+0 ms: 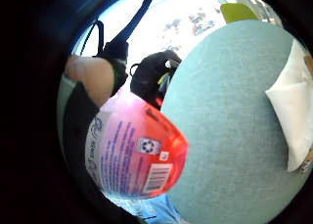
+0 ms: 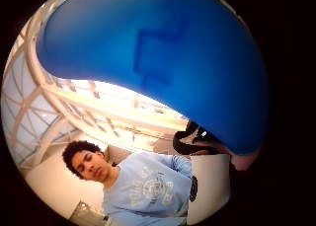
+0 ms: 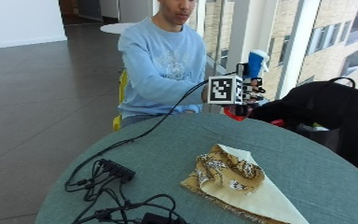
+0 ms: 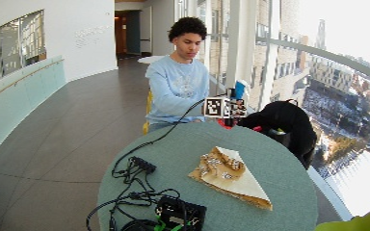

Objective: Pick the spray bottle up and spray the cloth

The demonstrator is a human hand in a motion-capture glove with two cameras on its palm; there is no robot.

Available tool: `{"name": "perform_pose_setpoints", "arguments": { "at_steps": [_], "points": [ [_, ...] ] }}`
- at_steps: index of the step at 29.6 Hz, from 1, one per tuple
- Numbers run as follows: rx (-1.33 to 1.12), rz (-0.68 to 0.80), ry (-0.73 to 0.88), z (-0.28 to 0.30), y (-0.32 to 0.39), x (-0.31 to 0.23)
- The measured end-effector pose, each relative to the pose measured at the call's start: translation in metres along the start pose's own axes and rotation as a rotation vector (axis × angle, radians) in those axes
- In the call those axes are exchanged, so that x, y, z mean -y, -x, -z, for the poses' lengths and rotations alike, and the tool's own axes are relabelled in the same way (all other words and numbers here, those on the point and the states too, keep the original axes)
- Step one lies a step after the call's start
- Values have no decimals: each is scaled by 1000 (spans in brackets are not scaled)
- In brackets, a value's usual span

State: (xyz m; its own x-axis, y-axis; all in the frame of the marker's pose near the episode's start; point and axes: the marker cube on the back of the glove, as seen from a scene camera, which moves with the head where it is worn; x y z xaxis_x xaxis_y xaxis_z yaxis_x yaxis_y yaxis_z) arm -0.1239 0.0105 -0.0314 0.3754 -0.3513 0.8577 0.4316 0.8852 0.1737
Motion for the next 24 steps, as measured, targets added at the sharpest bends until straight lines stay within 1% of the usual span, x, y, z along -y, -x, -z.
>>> {"name": "perform_pose_setpoints", "arguments": {
  "at_steps": [5, 11, 24],
  "points": [
    [18, 26, -2, -27, -9, 14],
    [59, 16, -18, -52, -29, 23],
    [77, 59, 17, -75, -46, 20]
  ]
}}
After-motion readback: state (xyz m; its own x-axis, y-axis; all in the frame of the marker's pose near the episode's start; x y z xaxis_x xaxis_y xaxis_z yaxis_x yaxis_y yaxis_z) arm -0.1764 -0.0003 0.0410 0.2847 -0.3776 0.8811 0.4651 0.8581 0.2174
